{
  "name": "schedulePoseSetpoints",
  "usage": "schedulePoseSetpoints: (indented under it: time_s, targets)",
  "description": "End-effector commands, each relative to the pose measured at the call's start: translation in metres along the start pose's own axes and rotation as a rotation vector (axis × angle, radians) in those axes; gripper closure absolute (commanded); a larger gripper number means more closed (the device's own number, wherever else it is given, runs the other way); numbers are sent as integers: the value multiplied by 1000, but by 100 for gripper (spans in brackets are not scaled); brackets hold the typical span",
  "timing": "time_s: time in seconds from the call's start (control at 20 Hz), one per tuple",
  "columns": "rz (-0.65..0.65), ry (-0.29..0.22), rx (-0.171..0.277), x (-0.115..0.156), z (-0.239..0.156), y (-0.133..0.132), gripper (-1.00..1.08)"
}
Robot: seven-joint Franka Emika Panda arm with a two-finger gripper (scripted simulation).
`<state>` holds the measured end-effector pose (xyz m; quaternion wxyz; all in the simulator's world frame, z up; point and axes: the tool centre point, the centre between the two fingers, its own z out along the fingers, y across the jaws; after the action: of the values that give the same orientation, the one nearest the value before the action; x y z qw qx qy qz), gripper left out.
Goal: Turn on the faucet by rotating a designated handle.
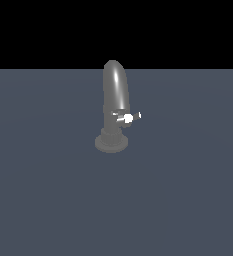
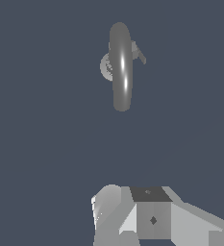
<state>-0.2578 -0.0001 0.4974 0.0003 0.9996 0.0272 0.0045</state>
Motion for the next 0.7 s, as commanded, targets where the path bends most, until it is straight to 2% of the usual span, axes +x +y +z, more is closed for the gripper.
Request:
schedulePoseSetpoints:
  time_s: [0.0, 0.35, 0.65]
  targets:
    - [0, 0, 0, 0, 0, 0, 108]
    - [15, -18, 7, 6, 0, -2, 108]
    - [54, -64, 23, 20, 0, -5, 108]
